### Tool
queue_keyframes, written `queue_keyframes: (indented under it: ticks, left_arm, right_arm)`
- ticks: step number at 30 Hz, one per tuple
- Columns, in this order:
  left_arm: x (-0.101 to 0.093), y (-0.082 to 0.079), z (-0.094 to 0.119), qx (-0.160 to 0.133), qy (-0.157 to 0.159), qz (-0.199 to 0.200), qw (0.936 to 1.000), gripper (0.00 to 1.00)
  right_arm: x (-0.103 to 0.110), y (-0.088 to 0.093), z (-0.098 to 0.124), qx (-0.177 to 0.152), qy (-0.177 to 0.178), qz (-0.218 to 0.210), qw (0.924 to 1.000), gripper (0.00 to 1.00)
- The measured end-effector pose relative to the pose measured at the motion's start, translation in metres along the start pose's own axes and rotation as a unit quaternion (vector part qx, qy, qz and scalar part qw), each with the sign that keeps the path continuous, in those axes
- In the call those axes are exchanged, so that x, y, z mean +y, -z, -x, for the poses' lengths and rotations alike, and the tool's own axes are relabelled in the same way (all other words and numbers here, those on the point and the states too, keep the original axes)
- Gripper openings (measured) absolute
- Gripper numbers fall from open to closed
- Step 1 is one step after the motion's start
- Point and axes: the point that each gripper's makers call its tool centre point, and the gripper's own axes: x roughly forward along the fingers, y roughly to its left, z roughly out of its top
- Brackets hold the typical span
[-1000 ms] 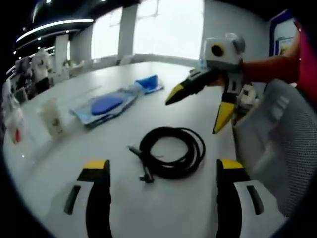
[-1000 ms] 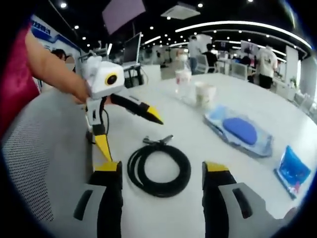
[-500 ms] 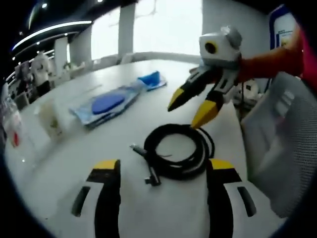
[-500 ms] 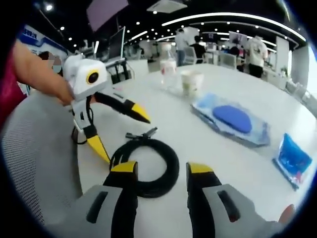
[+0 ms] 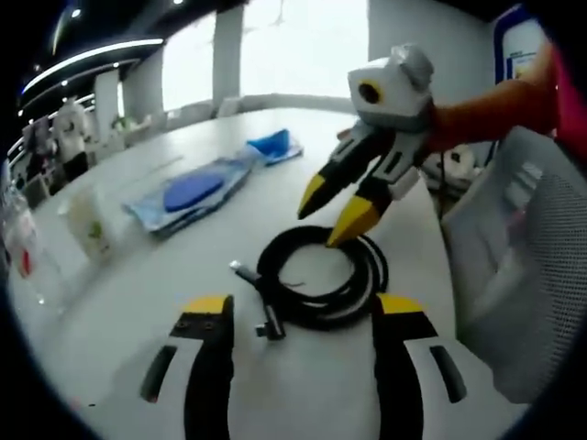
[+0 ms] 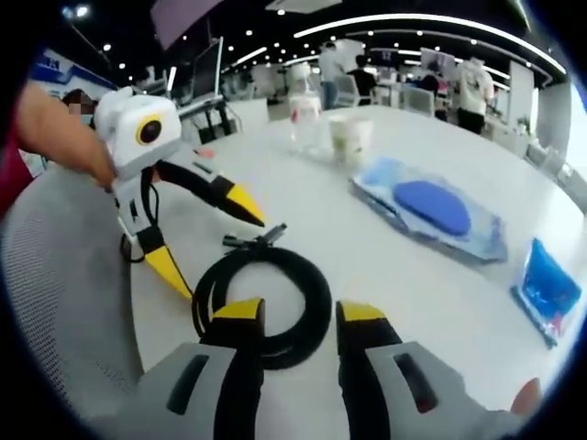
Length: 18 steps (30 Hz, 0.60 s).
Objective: Arrange the tabletop items into an orderly group along one side of the table until the central work area is clear of visible clutter.
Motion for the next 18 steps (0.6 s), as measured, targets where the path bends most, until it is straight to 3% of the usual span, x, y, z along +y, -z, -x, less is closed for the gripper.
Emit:
queue_keyframes:
  ticks: [13,18]
  left_arm:
    - [-0.005,-0.001,-0.002,0.000,0.009,0.000,1.0000,0.49]
    - [-0.002,-0.002,0.000,-0.002,0.009,0.007,0.9999,0.48]
  right_arm:
    - [-0.010,0.007,-0.001,0.017,0.027,-0.004,0.9995,0.15]
    - [-0.011,0.009,-0.001,0.019,0.027,-0.012,0.9994,0.14]
